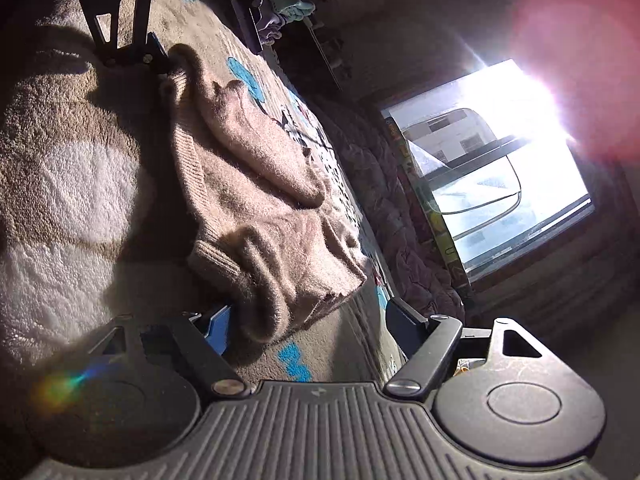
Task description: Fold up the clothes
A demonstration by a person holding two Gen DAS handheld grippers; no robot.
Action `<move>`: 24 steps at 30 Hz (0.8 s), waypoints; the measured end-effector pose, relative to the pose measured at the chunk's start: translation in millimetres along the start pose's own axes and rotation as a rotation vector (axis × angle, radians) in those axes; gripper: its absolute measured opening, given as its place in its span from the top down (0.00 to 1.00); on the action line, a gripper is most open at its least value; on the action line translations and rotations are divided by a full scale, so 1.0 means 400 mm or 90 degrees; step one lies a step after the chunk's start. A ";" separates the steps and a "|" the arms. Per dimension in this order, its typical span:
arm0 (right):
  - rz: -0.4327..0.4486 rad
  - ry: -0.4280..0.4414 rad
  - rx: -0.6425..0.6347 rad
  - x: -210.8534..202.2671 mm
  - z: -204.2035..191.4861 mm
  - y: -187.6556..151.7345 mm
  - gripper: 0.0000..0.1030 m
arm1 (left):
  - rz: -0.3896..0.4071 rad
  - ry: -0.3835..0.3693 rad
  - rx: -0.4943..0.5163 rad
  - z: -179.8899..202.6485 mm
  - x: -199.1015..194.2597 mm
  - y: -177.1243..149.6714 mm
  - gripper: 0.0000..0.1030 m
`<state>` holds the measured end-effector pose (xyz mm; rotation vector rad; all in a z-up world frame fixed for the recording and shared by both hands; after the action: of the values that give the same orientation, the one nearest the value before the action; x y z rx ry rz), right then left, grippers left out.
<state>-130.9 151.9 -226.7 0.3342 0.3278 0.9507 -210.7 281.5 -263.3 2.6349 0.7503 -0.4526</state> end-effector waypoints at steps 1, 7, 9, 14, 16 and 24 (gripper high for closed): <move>0.007 0.004 -0.013 0.010 -0.002 -0.003 0.26 | 0.010 -0.004 0.017 -0.003 0.006 -0.001 0.38; 0.082 0.048 -0.072 0.064 0.004 -0.008 0.26 | 0.062 -0.027 0.109 -0.016 0.040 -0.010 0.38; 0.110 0.064 -0.094 0.081 0.005 -0.003 0.26 | 0.071 -0.043 0.115 -0.015 0.053 -0.013 0.38; 0.121 0.134 -0.099 0.120 -0.020 0.012 0.57 | 0.030 -0.076 0.113 0.001 0.089 -0.014 0.80; 0.100 0.164 -0.076 0.127 -0.034 0.022 0.74 | 0.014 -0.079 0.098 0.014 0.089 -0.012 0.81; 0.072 0.184 -0.006 0.060 -0.038 0.058 0.78 | 0.029 -0.095 0.109 0.040 -0.025 0.013 0.81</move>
<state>-141.2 186.5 -233.9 0.2078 0.5733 1.1130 -219.3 266.3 -272.1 2.7307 0.6286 -0.7219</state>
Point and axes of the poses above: each gripper's, at about its wrist camera, not at the fingertips, and x roughly the way its jaws point, z to its right, y to its top, the point moved 9 cm from there along x, roughly the way its jaws point, and after that the axes turned 9 degrees about -y, right-handed, at the moved point
